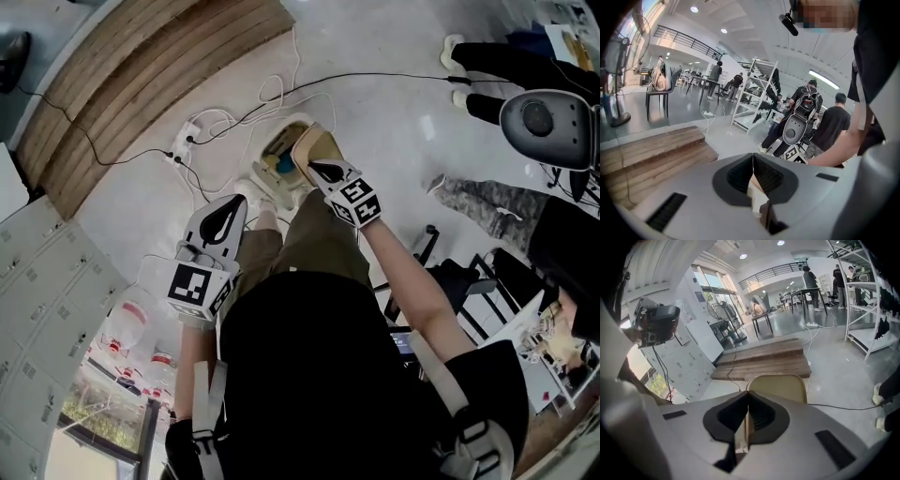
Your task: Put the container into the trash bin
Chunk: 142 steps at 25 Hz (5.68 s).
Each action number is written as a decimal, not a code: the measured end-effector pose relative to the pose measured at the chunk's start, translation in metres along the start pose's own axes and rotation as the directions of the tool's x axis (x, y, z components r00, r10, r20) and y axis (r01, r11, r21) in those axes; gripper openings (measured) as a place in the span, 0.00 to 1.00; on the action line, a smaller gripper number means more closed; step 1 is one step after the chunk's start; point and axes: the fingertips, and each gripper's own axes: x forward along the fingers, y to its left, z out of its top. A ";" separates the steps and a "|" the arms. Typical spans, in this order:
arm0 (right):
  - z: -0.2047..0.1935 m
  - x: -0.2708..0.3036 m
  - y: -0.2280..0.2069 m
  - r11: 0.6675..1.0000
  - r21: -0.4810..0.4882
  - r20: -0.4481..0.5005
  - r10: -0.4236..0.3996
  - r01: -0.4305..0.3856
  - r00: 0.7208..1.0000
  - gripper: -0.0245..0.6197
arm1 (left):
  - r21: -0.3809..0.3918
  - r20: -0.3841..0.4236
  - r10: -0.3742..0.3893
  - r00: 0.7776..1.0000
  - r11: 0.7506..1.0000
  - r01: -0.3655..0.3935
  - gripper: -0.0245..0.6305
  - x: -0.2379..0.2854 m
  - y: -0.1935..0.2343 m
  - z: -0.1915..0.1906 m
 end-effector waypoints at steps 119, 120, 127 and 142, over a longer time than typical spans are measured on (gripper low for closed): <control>-0.181 0.234 -0.101 0.955 -0.183 -0.637 0.067 -0.235 0.768 0.07 | -0.328 -0.070 0.319 0.945 0.887 -0.324 0.05 0.010 0.044 -0.132; -0.177 0.231 -0.100 0.955 -0.183 -0.631 0.068 -0.234 0.773 0.06 | -0.326 -0.064 0.321 0.945 0.888 -0.323 0.05 0.010 0.044 -0.129; -0.150 0.206 -0.094 0.952 -0.183 -0.580 0.096 -0.244 0.809 0.06 | -0.300 -0.035 0.345 0.938 0.892 -0.339 0.05 0.014 0.039 -0.110; -0.064 0.125 -0.058 0.938 -0.215 -0.395 0.172 -0.273 0.902 0.06 | -0.232 0.079 0.324 0.943 0.926 -0.299 0.05 0.024 0.015 -0.054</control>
